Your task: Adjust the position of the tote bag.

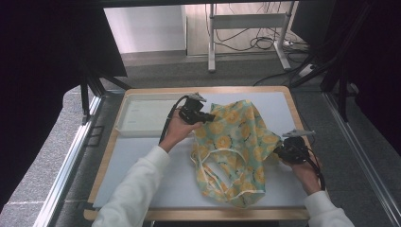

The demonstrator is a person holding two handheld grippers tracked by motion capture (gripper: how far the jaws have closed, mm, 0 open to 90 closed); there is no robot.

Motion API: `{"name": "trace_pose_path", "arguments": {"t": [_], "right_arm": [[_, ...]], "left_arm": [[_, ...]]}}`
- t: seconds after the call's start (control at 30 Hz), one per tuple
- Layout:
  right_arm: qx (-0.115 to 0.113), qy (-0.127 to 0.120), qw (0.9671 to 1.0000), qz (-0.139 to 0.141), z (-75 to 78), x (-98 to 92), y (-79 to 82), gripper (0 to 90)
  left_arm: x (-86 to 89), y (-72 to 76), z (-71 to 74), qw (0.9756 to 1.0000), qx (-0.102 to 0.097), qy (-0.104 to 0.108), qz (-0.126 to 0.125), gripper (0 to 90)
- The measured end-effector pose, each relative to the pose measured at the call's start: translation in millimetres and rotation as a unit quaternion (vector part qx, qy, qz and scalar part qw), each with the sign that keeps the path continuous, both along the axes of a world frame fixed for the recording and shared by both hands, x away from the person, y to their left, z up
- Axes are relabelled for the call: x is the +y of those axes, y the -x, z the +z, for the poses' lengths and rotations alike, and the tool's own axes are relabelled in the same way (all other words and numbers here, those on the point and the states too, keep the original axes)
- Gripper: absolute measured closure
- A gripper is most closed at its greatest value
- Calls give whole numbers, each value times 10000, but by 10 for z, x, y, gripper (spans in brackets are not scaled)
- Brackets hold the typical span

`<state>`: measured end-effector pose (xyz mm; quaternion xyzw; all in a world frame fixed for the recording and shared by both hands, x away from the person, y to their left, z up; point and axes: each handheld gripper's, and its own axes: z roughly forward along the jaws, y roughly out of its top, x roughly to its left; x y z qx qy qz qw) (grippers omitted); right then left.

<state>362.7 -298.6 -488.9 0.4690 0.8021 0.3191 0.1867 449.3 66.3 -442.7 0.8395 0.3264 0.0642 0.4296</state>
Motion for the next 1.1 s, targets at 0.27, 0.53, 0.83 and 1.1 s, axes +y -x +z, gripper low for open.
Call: {"name": "trace_pose_path", "arguments": {"t": [0.27, 0.53, 0.83, 1.1], "right_arm": [[-141, -125, 9998, 72, 64, 13, 5, 891], [-258, -317, 9991, 93, 156, -26, 4, 892], [-385, -333, 9986, 106, 333, -22, -43, 893], [-379, -373, 9986, 4, 441, -52, -198, 893]], "left_arm": [[49, 17, 16, 10000, 16, 66, 19, 886], [126, 137, 72, 9998, -58, 186, -52, 887], [240, 276, 124, 9991, -112, 382, -121, 889], [327, 396, 159, 9981, -86, 588, -174, 890]]}}
